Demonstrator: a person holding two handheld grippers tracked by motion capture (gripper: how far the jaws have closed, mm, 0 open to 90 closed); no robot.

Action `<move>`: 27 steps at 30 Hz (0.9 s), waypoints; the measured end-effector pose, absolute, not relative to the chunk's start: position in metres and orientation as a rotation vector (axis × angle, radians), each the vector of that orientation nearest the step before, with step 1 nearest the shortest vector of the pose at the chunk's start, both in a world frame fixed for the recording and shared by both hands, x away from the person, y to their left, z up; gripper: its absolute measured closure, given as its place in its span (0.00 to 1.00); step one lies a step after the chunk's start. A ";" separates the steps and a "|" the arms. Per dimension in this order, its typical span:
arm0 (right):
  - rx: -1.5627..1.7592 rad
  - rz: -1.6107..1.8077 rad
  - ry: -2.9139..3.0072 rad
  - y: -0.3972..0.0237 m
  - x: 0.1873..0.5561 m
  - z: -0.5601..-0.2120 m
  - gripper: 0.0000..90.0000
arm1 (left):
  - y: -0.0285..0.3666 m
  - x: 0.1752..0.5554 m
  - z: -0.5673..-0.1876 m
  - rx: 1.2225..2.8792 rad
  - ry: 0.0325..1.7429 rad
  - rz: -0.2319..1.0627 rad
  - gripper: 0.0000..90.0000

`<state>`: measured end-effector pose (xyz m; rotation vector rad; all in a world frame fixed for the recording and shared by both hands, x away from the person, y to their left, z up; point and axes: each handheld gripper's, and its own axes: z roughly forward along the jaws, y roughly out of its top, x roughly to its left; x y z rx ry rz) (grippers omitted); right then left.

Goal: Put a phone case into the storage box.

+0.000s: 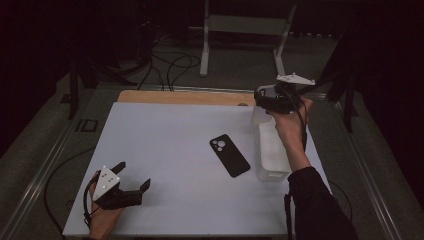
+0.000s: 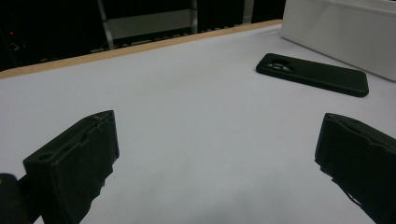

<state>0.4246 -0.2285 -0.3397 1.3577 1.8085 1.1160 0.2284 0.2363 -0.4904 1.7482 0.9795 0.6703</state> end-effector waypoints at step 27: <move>1.518 1.017 1.700 -0.259 0.456 -0.357 0.19 | 0.236 0.228 -0.491 1.745 0.983 0.673 0.00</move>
